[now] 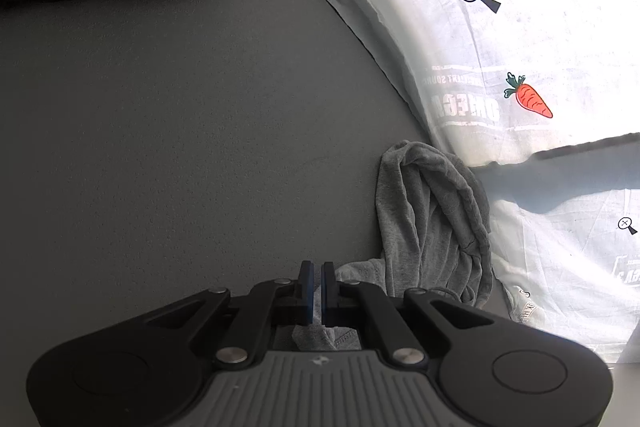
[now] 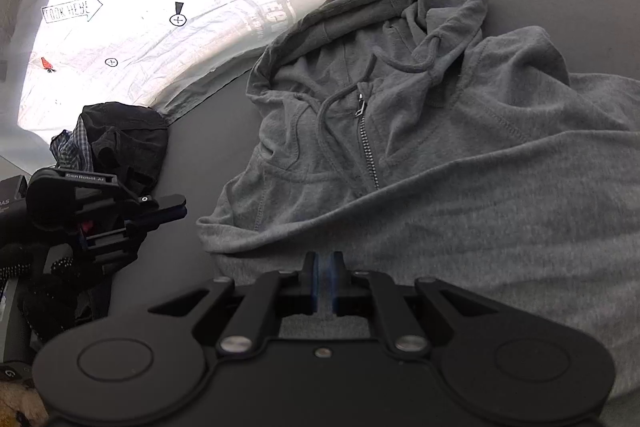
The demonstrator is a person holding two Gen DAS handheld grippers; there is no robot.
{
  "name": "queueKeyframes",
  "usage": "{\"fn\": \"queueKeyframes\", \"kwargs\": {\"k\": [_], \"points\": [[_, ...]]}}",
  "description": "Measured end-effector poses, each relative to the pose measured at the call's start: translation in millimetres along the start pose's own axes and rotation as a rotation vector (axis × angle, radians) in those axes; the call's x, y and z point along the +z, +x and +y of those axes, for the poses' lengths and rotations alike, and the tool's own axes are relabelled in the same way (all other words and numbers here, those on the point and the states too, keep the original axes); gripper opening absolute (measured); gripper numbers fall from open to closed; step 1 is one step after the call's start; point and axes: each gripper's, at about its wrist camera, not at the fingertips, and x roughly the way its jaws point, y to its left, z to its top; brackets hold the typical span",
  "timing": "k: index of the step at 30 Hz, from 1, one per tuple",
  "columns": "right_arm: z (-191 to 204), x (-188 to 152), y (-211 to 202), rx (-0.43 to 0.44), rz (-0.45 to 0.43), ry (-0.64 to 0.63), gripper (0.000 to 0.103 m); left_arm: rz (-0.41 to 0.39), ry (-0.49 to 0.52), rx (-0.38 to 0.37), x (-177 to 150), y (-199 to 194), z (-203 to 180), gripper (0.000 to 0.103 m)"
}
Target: Fold clothes
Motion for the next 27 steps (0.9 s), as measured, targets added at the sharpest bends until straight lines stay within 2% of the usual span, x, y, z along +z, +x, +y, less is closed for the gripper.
{"fn": "queueKeyframes", "kwargs": {"k": [5, 10, 18, 27], "points": [[29, 0, 30, 0.097, 0.078, -0.074, 0.006, 0.012, -0.04, 0.027, -10, 2, 18, 0.002], [46, 8, 51, 0.136, 0.093, -0.104, 0.006, 0.024, -0.042, 0.03, -13, 3, 21, 0.002], [34, 42, 78, 0.089, 0.05, 0.005, 0.006, 0.032, -0.042, 0.033, -15, 5, 16, 0.002], [15, 46, 62, 0.095, 0.011, 0.15, 0.007, 0.043, -0.032, 0.044, -21, 6, 14, 0.003]]}}
